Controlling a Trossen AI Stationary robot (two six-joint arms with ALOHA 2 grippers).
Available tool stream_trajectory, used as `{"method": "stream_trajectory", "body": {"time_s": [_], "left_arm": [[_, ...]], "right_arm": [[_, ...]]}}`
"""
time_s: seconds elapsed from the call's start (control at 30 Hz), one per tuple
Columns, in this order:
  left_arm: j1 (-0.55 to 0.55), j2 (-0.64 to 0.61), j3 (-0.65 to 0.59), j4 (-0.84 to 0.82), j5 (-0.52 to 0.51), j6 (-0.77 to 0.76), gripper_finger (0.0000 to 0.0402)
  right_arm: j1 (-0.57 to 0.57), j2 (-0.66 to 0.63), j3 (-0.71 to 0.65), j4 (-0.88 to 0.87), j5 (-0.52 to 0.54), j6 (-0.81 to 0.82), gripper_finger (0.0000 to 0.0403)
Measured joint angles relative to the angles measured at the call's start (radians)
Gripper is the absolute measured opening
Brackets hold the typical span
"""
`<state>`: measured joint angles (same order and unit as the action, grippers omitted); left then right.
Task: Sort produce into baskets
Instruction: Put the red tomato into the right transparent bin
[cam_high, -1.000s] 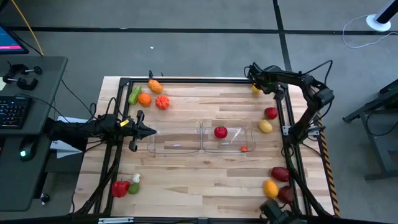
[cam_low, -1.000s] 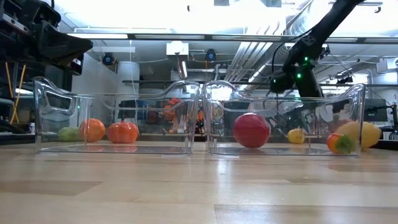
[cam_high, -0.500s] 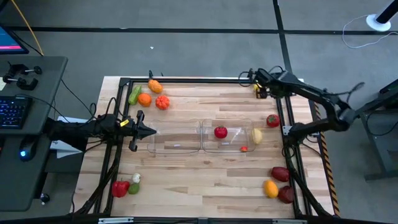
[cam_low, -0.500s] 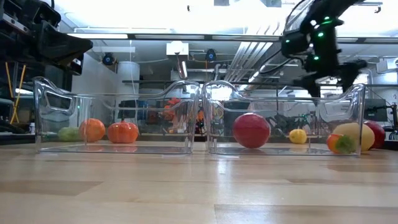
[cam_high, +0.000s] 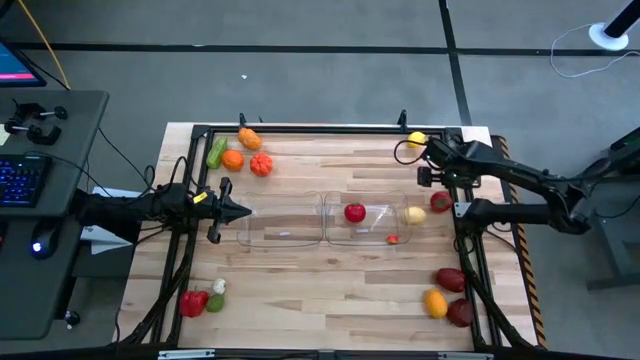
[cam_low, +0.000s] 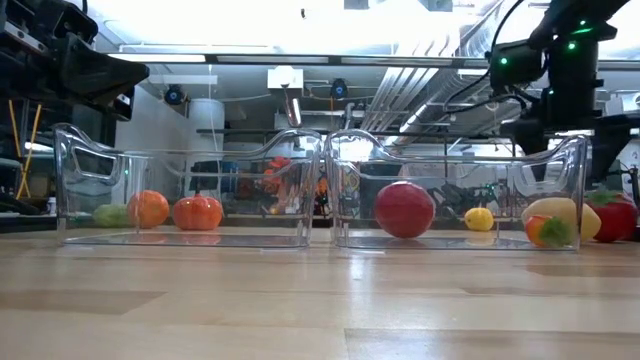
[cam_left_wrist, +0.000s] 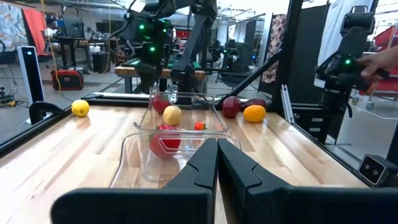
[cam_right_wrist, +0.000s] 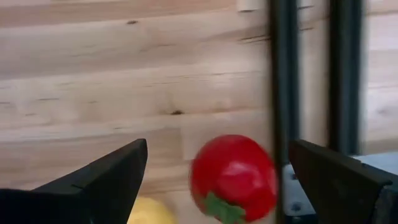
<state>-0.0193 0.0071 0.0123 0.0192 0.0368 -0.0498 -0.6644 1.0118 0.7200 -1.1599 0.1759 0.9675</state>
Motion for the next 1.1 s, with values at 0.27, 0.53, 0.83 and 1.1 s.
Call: {"method": "stream_trajectory", "body": {"time_s": [0.27,0.53,0.83,1.1], "left_arm": [[0.0,0.0,0.0,0.0,0.0,0.0,0.0],[0.0,0.0,0.0,0.0,0.0,0.0,0.0],[0.0,0.0,0.0,0.0,0.0,0.0,0.0],[0.0,0.0,0.0,0.0,0.0,0.0,0.0]], "right_arm": [[0.031,-0.003,-0.043,0.045,-0.059,-0.1,0.0383],[0.03,-0.002,-0.044,0.048,-0.081,-0.193,0.0383],[0.03,0.106,-0.049,0.051,-0.077,-0.272,0.0383],[0.029,0.225,-0.049,0.066,-0.113,-0.291,0.0383]]}}
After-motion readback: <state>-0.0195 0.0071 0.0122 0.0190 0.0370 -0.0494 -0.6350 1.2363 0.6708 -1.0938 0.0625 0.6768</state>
